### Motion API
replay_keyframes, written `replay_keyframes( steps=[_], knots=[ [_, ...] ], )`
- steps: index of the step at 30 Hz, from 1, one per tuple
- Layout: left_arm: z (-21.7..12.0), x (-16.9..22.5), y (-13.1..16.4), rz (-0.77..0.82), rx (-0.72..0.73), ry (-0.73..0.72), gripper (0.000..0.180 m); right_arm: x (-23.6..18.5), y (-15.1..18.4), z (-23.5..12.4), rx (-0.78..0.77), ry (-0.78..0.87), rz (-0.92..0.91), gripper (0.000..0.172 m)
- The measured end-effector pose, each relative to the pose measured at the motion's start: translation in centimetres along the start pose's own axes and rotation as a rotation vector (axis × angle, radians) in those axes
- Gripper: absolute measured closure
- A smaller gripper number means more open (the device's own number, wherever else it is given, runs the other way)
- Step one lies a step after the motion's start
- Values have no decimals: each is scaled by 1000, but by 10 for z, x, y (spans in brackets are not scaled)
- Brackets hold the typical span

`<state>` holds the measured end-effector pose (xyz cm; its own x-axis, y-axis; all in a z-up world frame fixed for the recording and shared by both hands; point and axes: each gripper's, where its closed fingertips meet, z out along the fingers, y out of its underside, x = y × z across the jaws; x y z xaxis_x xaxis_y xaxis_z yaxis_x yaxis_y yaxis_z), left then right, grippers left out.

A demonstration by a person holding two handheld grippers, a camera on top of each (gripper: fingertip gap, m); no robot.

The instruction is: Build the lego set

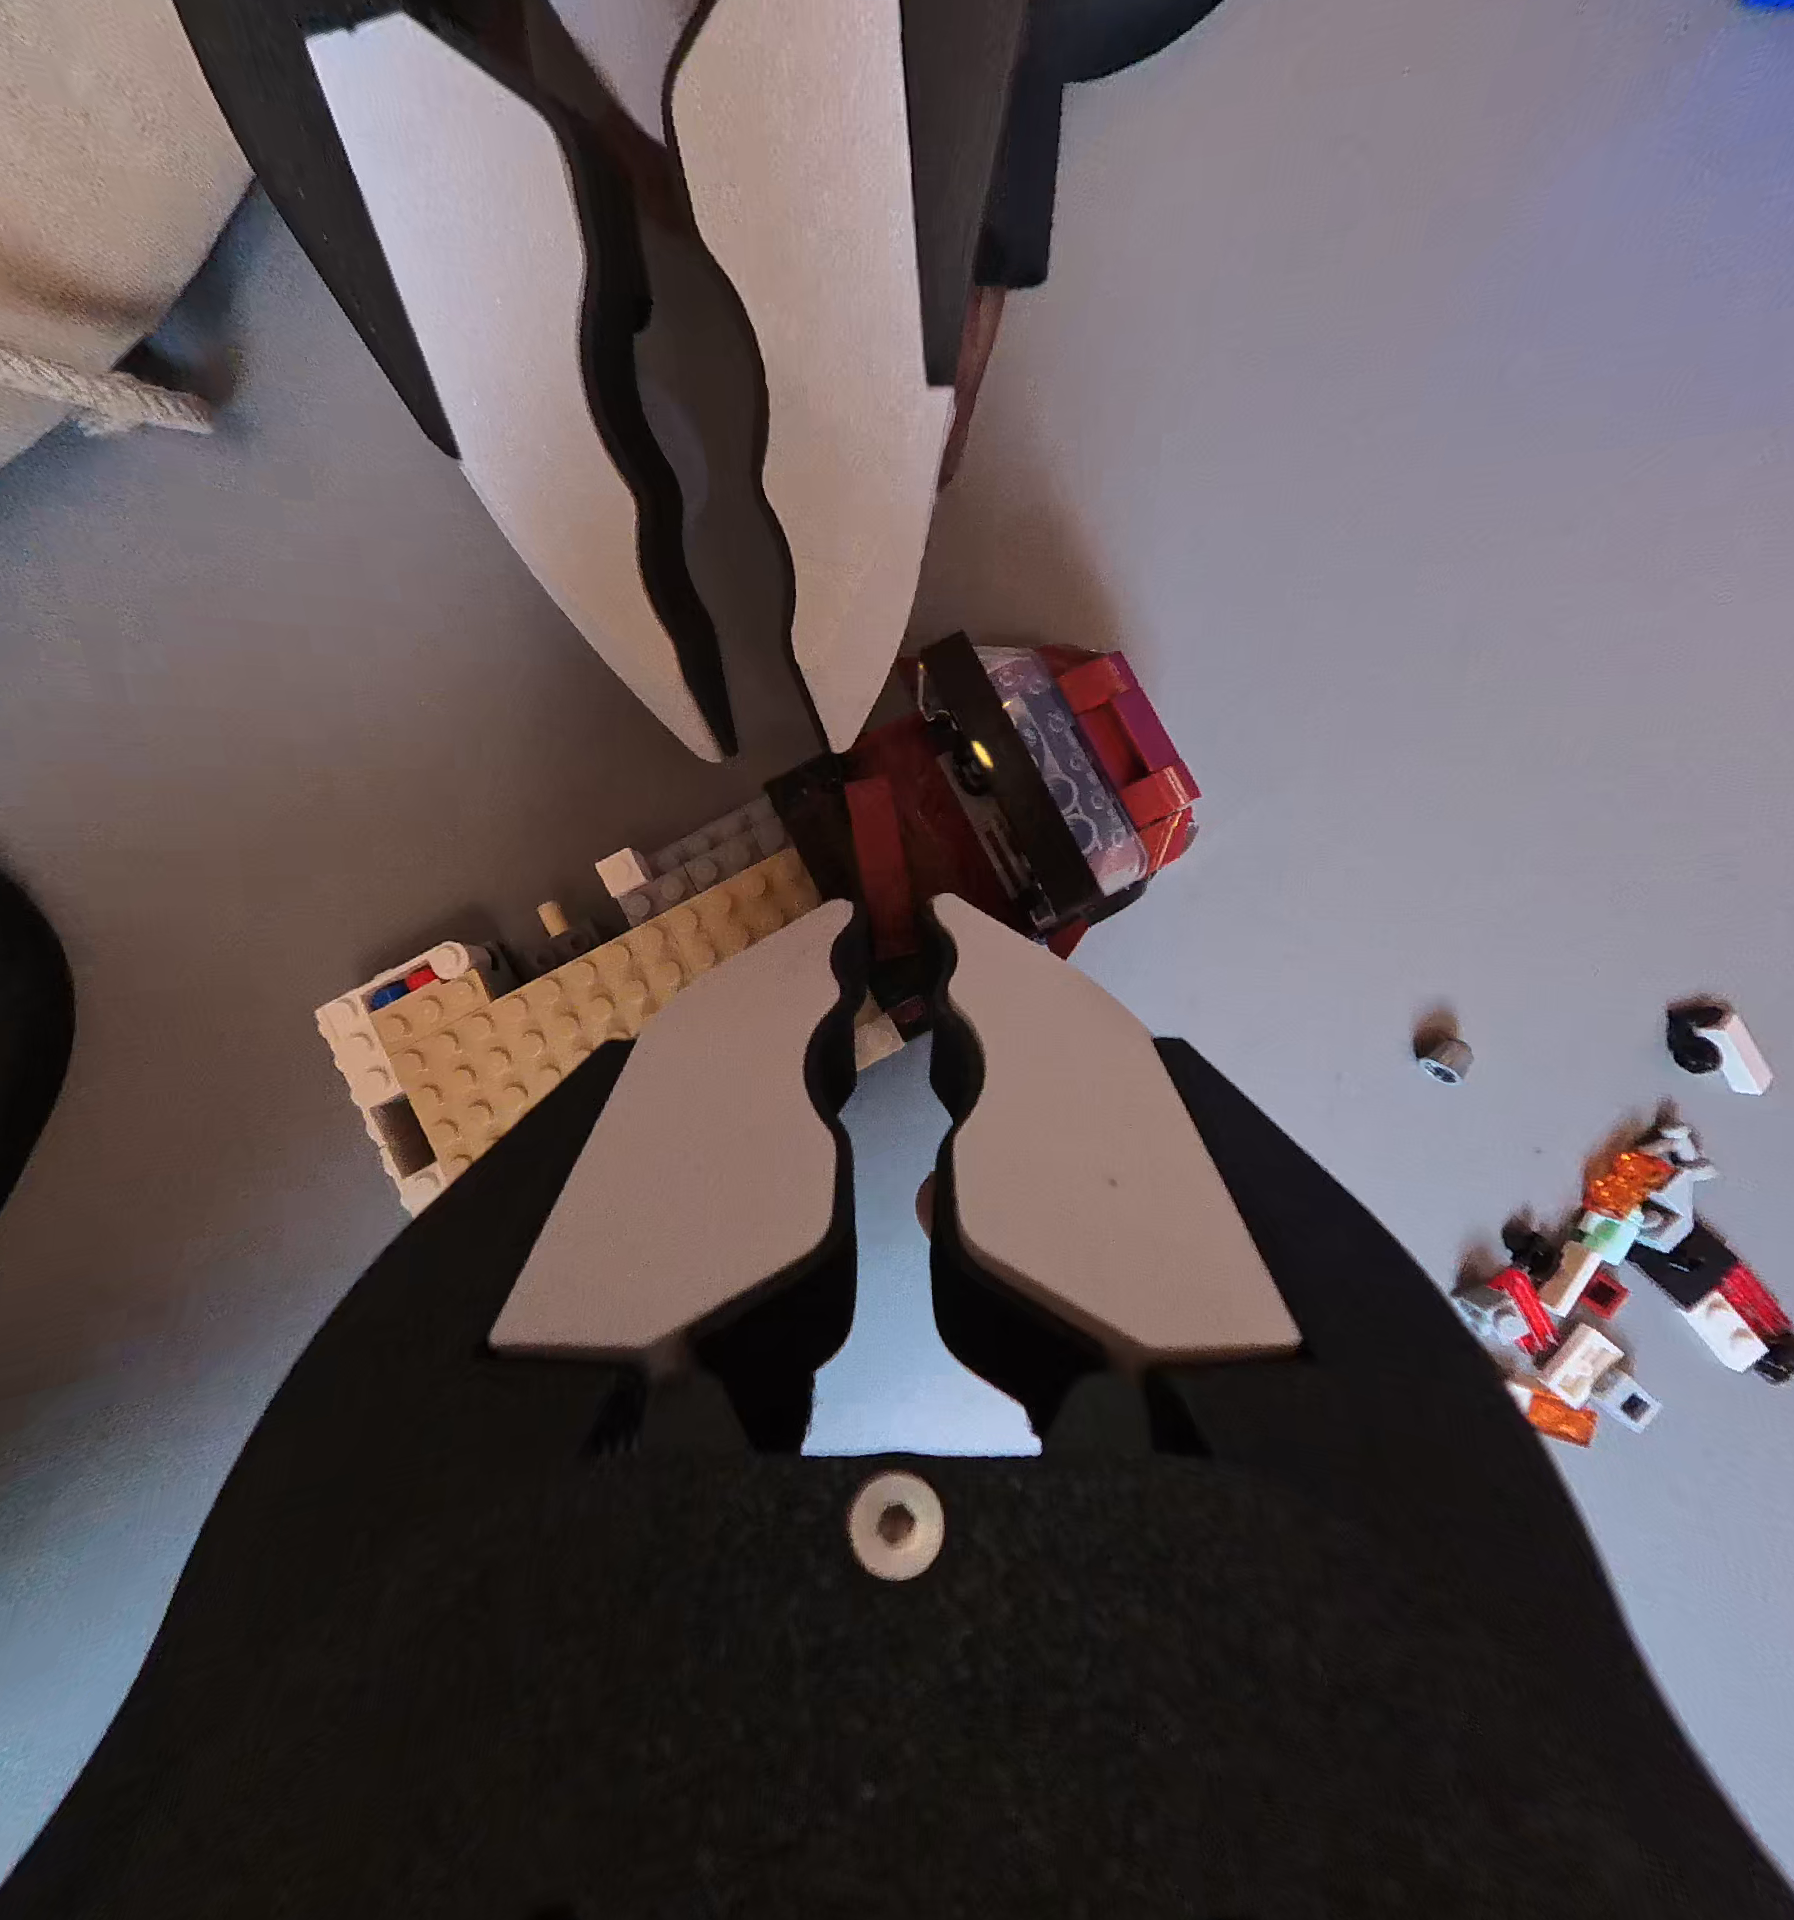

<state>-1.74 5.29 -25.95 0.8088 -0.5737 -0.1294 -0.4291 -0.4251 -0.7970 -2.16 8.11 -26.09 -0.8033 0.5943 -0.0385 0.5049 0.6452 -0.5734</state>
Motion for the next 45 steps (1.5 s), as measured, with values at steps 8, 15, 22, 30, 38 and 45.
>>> replay_keyframes(
  steps=[8,15,22,30,38,45],
  knots=[
    [2,0,3,-13,12,-20,159,-4,-2,2,-74,-73,-39,163],
    [4,0,2,-10,30,-20,159,-3,-2,2,-118,-109,-55,163],
    [4,0,2,10,35,-21,159,-4,-3,1,-143,-110,-75,162],
    [3,2,1,22,43,-16,159,-5,-7,1,-146,-99,-78,158],
    [-2,1,0,8,60,-13,159,-5,-8,7,-181,-92,-77,163],
    [-2,0,5,-8,59,-9,159,-5,-5,5,-262,-132,-165,163]
  ],
)
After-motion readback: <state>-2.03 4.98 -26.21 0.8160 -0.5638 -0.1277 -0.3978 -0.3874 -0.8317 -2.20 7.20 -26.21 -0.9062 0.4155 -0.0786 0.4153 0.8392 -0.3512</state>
